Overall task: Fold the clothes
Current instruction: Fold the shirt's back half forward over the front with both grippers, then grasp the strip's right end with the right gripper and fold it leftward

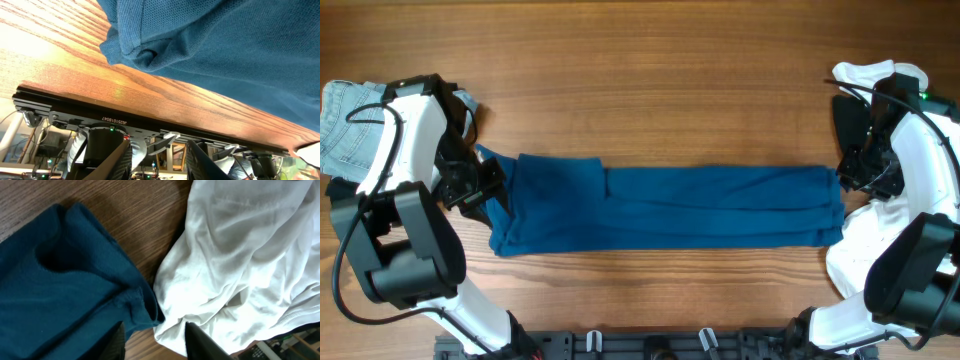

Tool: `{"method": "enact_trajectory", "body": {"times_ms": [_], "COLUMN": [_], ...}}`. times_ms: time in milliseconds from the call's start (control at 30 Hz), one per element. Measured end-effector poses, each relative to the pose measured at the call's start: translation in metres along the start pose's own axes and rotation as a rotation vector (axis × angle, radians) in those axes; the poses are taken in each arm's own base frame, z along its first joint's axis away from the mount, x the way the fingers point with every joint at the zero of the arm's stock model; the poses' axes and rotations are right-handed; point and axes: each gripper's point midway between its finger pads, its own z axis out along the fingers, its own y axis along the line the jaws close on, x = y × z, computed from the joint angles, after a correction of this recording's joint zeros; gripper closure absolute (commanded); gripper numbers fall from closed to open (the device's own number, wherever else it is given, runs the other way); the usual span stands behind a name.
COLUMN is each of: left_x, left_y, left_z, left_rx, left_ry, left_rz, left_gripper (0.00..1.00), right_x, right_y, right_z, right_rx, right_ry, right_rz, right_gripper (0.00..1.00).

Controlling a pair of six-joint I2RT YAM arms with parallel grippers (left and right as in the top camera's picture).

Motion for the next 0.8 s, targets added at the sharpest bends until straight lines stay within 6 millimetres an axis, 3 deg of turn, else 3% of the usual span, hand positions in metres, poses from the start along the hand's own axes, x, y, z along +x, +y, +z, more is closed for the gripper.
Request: {"method": "enact_trajectory", "body": {"times_ms": [67, 133, 267, 333, 433, 533, 667, 800], "left_x": [-0.002, -0.014, -0.039, -0.034, -0.029, -0.029, -0.029, -0.029], "left_y": [-0.001, -0.014, -0.071, -0.087, -0.094, -0.094, -0.094, -0.094], "left_z": [0.0, 0.001, 0.002, 0.005, 0.008, 0.007, 0.008, 0.008], "left_rx": [0.003, 0.033, 0.104, 0.103, 0.095, 0.095, 0.095, 0.095], "left_ry": [-0.008, -0.062, -0.223, -0.229, -0.224, -0.226, -0.226, -0.226], "left_rz": [0.003, 0.03, 0.178, 0.22, 0.24, 0.241, 0.241, 0.241], "left_gripper": [0.67, 0.64, 0.58, 0.58, 0.58, 0.58, 0.57, 0.56], "right_x": [0.0, -0.001, -0.002, -0.006, -0.009, 0.006, 0.02, 0.026], "right_y": [0.0, 0.004, 0.016, 0.019, 0.032, 0.046, 0.051, 0.06], "right_z": [0.0, 0.0, -0.001, -0.001, 0.013, 0.048, 0.074, 0.083], "right_rx": [0.0, -0.022, -0.09, -0.102, -0.154, -0.202, -0.212, -0.269], "right_ry": [0.0, -0.003, -0.005, -0.024, -0.058, -0.048, -0.036, -0.055], "right_rz": [0.0, -0.03, -0.098, -0.118, -0.174, -0.24, -0.249, -0.226], "right_gripper": [0.52, 0.38, 0.27, 0.21, 0.18, 0.17, 0.2, 0.46]}}
